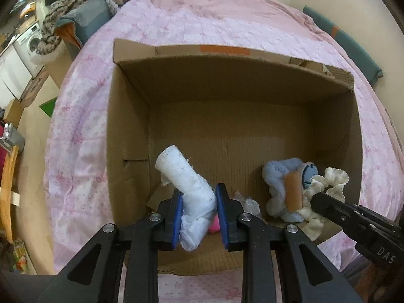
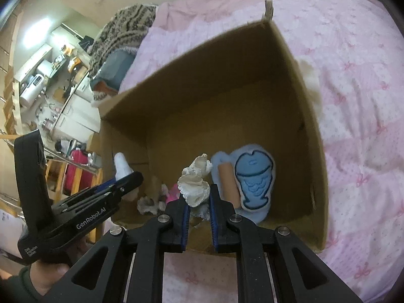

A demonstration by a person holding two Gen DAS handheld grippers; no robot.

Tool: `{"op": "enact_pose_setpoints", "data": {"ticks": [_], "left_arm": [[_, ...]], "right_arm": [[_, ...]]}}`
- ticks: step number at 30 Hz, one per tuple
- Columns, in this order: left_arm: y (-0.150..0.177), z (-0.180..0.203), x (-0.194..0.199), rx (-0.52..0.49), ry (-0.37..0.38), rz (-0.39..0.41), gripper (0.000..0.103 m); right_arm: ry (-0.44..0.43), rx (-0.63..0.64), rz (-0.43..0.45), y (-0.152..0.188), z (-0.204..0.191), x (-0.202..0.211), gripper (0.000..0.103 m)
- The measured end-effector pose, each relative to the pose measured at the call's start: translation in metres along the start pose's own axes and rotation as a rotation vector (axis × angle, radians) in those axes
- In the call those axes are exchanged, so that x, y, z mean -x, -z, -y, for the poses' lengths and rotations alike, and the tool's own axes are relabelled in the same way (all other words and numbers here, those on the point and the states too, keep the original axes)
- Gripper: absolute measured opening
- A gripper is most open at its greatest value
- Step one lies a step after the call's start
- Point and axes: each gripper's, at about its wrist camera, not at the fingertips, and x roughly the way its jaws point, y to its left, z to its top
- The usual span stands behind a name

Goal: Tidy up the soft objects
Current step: 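Carry the paper and white roll into the box and open both tools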

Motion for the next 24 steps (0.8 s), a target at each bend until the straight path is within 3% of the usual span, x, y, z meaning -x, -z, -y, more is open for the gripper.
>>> {"op": "enact_pose_setpoints", "data": {"ticks": [9, 13, 21, 24], "left_arm": [[0.007, 0.004, -0.003, -0.034, 0.024, -0.014, 0.026], [0.009, 0.006, 0.003, -0.051, 0.02, -0.003, 0.045], [0.009, -0.001, 0.025, -0.051, 0.023, 0.038, 0.046], [0.009, -0.002, 0.036, -0.064, 0.0, 0.067, 0.046]], "right_arm": [[0.041, 0.015, -0.037, -0.001, -0.002, -0.015, 0.015], [0.046, 0.024, -0.03, 0.0, -0.003, -0.014, 0.015], [0.044, 0.025, 0.02, 0.003, -0.003, -0.002, 0.02], [0.034, 0.047, 0.038, 0.002, -0.01, 0.003, 0.026]]}}
